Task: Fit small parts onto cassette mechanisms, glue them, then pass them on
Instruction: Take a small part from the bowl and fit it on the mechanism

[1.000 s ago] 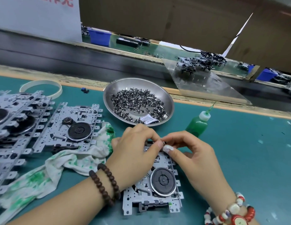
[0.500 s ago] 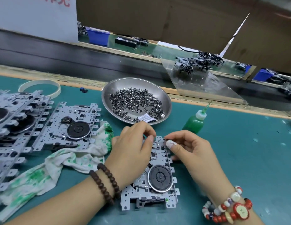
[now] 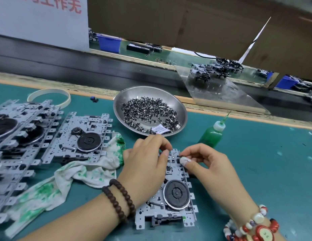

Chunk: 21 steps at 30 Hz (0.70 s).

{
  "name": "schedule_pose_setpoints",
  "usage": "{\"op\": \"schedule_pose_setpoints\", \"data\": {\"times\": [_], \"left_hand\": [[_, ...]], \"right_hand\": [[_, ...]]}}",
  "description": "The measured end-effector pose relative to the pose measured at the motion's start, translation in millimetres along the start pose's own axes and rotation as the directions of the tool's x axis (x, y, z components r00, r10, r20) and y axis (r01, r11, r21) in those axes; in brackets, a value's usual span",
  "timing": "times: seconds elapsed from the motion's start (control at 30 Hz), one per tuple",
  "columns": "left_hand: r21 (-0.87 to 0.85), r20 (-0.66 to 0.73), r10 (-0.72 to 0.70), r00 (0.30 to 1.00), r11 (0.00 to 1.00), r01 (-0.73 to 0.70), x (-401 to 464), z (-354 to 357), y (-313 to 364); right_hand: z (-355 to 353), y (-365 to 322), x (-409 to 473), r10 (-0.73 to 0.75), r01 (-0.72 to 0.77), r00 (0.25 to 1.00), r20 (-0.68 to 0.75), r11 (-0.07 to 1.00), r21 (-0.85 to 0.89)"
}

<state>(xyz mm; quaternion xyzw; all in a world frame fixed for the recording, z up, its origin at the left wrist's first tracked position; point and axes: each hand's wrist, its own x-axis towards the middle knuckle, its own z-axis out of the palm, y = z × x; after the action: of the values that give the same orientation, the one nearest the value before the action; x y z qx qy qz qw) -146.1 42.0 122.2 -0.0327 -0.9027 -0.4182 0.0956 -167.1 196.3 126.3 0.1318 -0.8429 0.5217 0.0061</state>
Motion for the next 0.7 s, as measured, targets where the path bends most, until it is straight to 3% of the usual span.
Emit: {"op": "schedule_pose_setpoints", "data": {"times": [0.23, 0.7], "left_hand": [[0.032, 0.022, 0.018, 1.000, 0.999, -0.019, 0.8, -0.7, 0.4], [0.039, 0.021, 0.030, 0.999, 0.999, -0.031, 0.7, 0.2, -1.1]], "right_hand": [[-0.7, -1.7, -1.5, -0.056, 0.060, 0.998, 0.033, 0.987, -0.148], [0.8, -0.4, -1.1, 0.001, 0.001, 1.000, 0.020, 0.997, -0.080]]}}
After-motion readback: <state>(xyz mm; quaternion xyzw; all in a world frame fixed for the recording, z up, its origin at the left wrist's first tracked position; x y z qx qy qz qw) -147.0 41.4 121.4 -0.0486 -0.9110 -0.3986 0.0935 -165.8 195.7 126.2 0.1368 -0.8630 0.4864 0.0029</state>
